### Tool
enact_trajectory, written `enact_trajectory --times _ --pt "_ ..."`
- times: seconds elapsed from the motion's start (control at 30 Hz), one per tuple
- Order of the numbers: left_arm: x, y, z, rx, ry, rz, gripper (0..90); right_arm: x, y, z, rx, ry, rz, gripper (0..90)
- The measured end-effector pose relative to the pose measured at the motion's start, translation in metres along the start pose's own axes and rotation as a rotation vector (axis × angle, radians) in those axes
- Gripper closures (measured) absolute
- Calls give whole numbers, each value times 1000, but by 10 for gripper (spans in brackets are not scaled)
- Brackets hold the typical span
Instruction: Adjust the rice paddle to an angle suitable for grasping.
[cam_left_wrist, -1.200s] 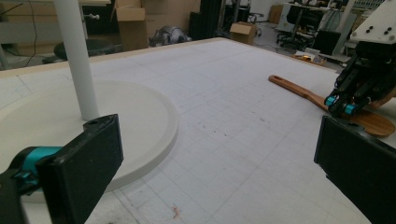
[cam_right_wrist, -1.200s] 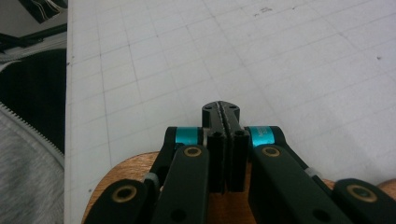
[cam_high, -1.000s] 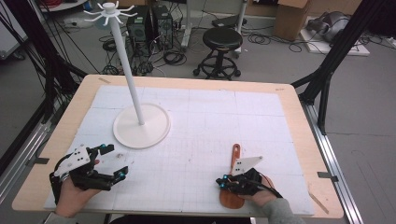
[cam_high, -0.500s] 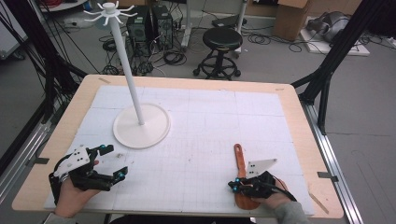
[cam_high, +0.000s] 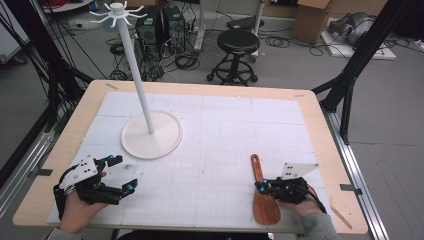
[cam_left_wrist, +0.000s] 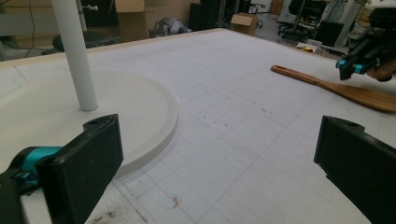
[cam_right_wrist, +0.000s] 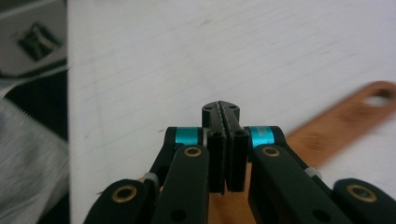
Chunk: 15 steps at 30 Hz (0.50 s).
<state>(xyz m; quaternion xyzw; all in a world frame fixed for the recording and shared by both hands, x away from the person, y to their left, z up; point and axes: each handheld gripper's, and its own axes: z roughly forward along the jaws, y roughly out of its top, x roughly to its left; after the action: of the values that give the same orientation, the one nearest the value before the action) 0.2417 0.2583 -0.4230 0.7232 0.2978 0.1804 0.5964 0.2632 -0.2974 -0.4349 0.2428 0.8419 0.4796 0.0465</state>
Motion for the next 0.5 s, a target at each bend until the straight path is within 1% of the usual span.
enact_trajectory --times 0.03,0.07,0.1,0.13,0.17,0.2,0.23,0.4,0.43,0.47,0.5 --pt "0 0 0 1 -2 2 18 -4 -1 -3 -4 -16 8 889" --pt "0 0 0 1 -2 2 18 -4 -1 -3 -4 -16 8 889" --pt "0 0 0 0 -2 2 18 -8 -3 -6 -8 -33 28 889" --pt "0 0 0 -3 -2 -4 18 -17 -8 -9 12 -54 61 889" --pt "0 0 0 -3 -2 -4 18 -17 -8 -9 12 -54 61 889" --pt "0 0 0 -7 -1 -7 18 -22 -11 -9 30 -67 74 889" --pt "1 0 0 -5 -1 -5 18 -24 -12 -9 30 -66 77 889" --pt "1 0 0 -5 -2 -5 18 -30 -12 -8 27 -88 65 888" --pt "1 0 0 -5 -1 -6 17 -32 -12 -7 40 -100 66 888" --pt "1 0 0 -5 -1 -6 18 -33 -12 -6 48 -106 54 888" --pt "1 0 0 -6 -1 -4 17 -33 -12 -5 55 -122 31 889"
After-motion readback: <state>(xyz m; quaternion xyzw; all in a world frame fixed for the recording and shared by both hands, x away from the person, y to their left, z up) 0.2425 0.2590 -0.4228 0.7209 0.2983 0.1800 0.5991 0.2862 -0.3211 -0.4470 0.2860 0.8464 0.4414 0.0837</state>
